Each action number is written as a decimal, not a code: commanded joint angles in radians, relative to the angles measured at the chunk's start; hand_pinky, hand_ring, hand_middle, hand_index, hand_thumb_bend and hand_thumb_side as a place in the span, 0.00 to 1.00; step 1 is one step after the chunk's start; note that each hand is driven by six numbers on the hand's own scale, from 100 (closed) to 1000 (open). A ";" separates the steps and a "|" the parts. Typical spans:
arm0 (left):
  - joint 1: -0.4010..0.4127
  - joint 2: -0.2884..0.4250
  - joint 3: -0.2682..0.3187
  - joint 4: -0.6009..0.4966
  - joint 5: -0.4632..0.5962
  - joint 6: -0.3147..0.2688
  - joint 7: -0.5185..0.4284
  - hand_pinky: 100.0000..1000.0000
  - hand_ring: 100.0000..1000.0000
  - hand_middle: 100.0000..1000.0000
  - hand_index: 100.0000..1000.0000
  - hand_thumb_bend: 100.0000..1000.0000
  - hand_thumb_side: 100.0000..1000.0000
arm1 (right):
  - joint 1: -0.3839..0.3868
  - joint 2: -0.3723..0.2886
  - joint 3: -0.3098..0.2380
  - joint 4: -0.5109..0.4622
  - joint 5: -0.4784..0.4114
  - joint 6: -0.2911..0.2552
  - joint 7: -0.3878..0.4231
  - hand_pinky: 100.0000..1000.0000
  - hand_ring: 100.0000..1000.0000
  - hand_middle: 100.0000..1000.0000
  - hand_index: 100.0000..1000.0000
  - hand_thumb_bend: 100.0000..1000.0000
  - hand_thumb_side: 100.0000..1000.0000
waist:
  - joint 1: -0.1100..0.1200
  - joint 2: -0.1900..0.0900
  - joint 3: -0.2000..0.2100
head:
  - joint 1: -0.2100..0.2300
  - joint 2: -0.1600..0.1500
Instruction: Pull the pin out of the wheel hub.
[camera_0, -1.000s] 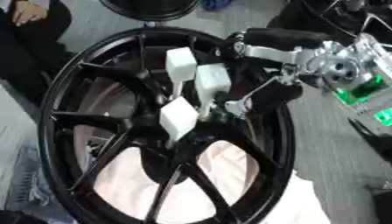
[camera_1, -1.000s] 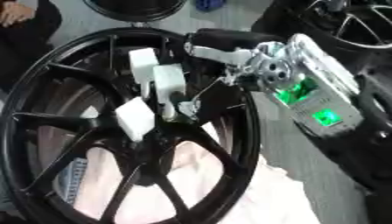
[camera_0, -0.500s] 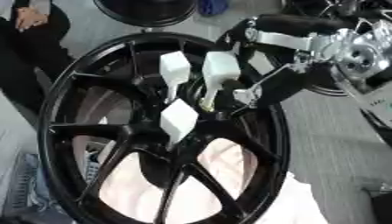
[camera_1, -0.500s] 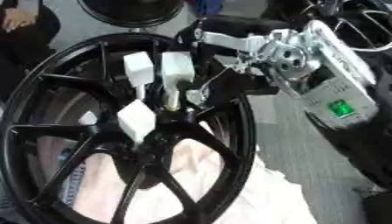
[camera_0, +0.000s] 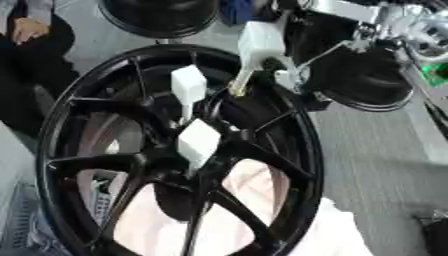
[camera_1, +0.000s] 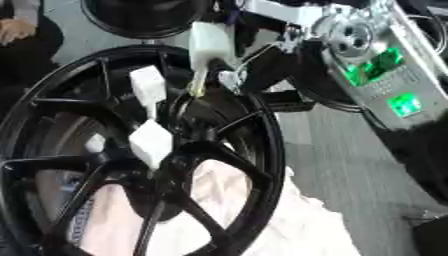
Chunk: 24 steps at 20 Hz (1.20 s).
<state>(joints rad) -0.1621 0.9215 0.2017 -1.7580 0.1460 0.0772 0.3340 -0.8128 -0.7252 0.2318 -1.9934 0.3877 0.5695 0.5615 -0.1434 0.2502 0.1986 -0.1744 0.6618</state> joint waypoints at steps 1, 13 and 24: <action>-0.013 0.022 0.020 -0.002 0.010 -0.002 0.005 0.75 0.39 0.46 0.73 0.08 0.17 | -0.014 -0.088 -0.105 -0.007 -0.060 0.058 -0.066 0.52 0.48 0.19 0.33 0.00 0.11 | 0.015 -0.015 -0.004 | -0.010 -0.033; 0.028 0.029 0.033 -0.003 0.000 -0.003 0.017 0.75 0.39 0.47 0.73 0.08 0.17 | 0.377 -0.492 -0.412 -0.007 -0.225 0.244 -0.359 0.58 0.50 0.21 0.36 0.00 0.00 | 0.025 -0.026 -0.064 | 0.095 0.010; 0.067 0.002 0.057 -0.015 -0.012 -0.002 0.043 0.75 0.38 0.47 0.73 0.09 0.17 | 1.139 -0.244 -0.653 -0.007 -0.188 0.259 -0.666 0.92 0.92 0.91 0.91 0.00 0.08 | 0.055 0.003 -0.108 | 0.152 0.006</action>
<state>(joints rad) -0.0923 0.9010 0.2385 -1.7560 0.1368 0.0752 0.3707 0.3208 -0.9913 -0.3815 -1.9939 0.1828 0.8434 -0.0874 -0.0926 0.2658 0.0922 -0.0257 0.6760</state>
